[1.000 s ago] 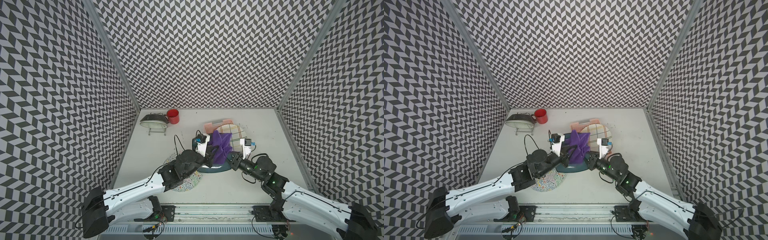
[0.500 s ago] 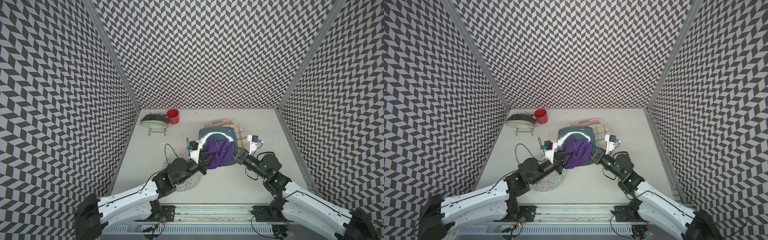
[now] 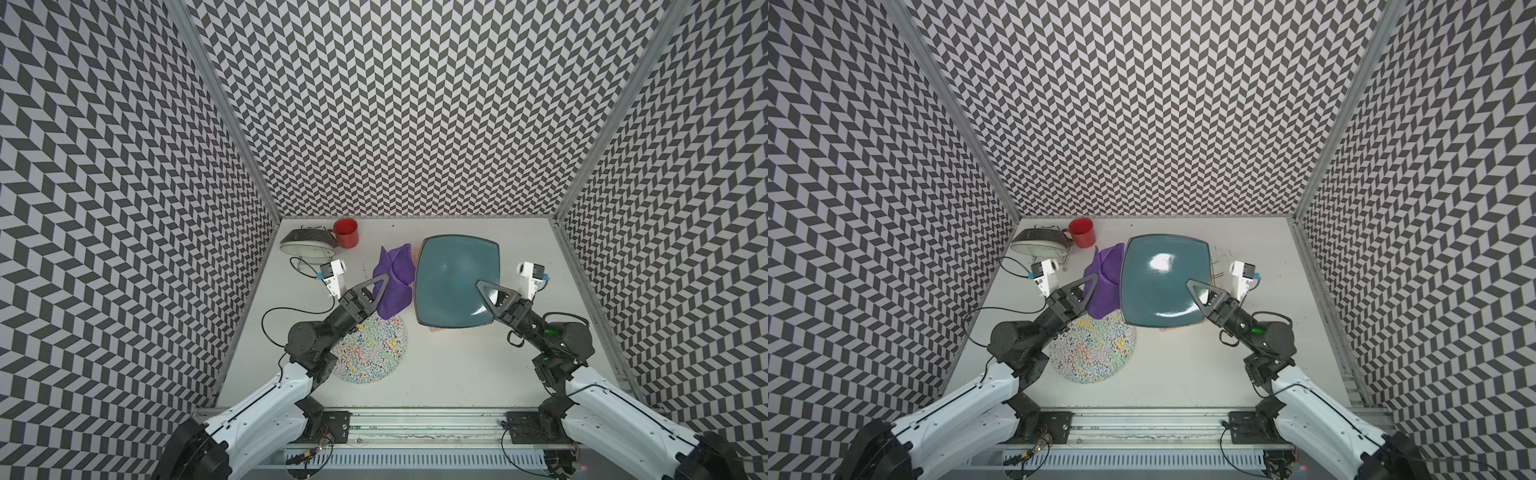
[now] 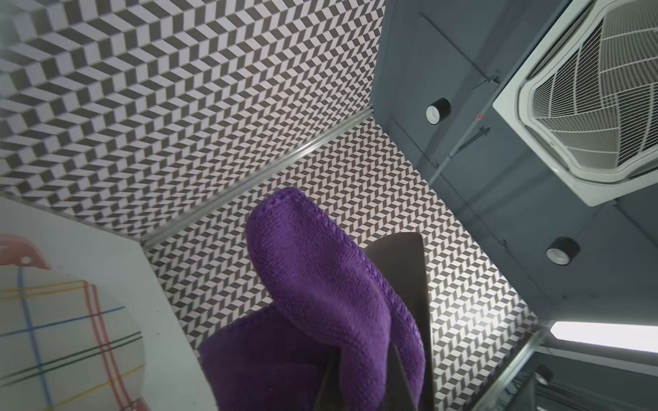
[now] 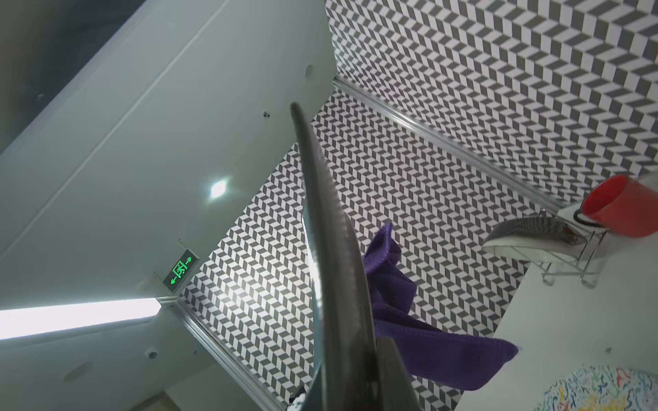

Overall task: Wipe the wet plate dry
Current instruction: Wipe the plate with towel.

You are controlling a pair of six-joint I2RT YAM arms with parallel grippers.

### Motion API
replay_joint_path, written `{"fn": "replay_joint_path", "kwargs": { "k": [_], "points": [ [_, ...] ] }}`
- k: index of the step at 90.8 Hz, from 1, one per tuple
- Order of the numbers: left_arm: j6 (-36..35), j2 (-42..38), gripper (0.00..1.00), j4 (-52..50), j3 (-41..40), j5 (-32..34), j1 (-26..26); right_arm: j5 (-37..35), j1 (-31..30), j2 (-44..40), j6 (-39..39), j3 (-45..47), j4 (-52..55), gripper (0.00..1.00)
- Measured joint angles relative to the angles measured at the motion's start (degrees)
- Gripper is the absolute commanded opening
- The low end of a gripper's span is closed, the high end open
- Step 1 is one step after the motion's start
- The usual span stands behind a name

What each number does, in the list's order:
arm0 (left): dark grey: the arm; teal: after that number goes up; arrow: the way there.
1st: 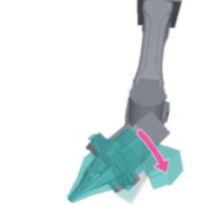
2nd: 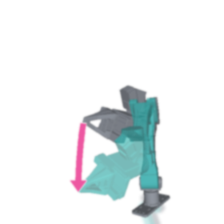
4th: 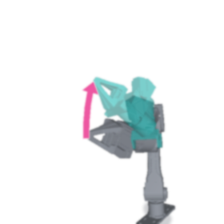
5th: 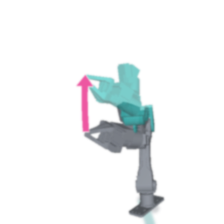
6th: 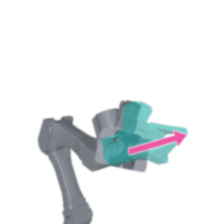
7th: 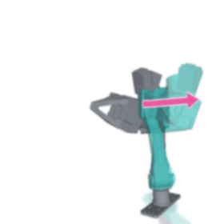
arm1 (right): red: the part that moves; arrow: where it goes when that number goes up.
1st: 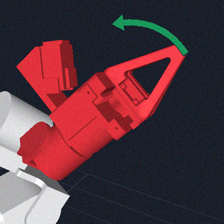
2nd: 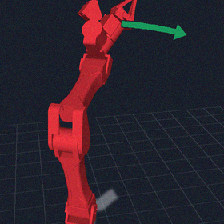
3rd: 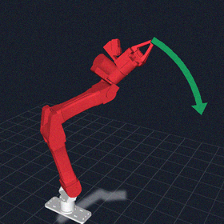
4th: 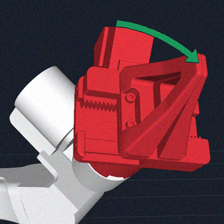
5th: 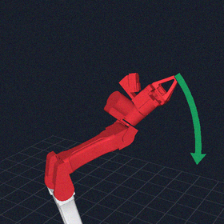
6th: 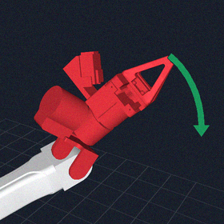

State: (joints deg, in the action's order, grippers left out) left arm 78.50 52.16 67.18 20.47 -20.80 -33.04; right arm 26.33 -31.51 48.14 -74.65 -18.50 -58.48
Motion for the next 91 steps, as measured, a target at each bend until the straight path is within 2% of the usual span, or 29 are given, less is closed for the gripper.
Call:
{"fn": "replay_joint_path", "kwargs": {
  "k": [17,40,47,56,62,68,79,91],
  "points": [
    [7.17,4.66,0.0,10.82,3.67,-0.02,-3.98,0.33,-5.73,5.29,0.66,-0.22,-3.56,0.0],
    [7.3,9.66,0.0,19.93,3.56,6.84,-15.21,1.4,-6.75,12.02,0.24,-6.73,-15.61,0.0],
    [8.94,11.19,0.0,21.9,2.47,5.57,-14.8,1.33,-6.12,12.35,0.55,-8.68,-15.34,0.0],
    [11.43,11.5,0.0,22.43,1.64,3.67,-11.28,1.53,-6.03,11.87,2.16,-9.2,-12.66,0.0],
    [12.24,11.47,0.0,22.75,2.49,2.97,-9.92,0.02,-9.03,11.15,4.35,-8.9,-9.35,0.0],
    [12.31,11.69,0.0,22.75,4.26,2.71,-10.75,-0.74,-12.44,10.78,5.99,-8.39,-7.91,0.0],
    [11.08,14.1,0.0,23.37,6.6,3.65,-16.81,-0.24,-14.97,9.94,7.89,-8.5,-8.85,0.0],
    [9.7,18.21,0.0,23.34,6.43,5.9,-22.91,-0.02,-12.28,9.44,8.31,-11.74,-7.69,0.0]
  ]
}}
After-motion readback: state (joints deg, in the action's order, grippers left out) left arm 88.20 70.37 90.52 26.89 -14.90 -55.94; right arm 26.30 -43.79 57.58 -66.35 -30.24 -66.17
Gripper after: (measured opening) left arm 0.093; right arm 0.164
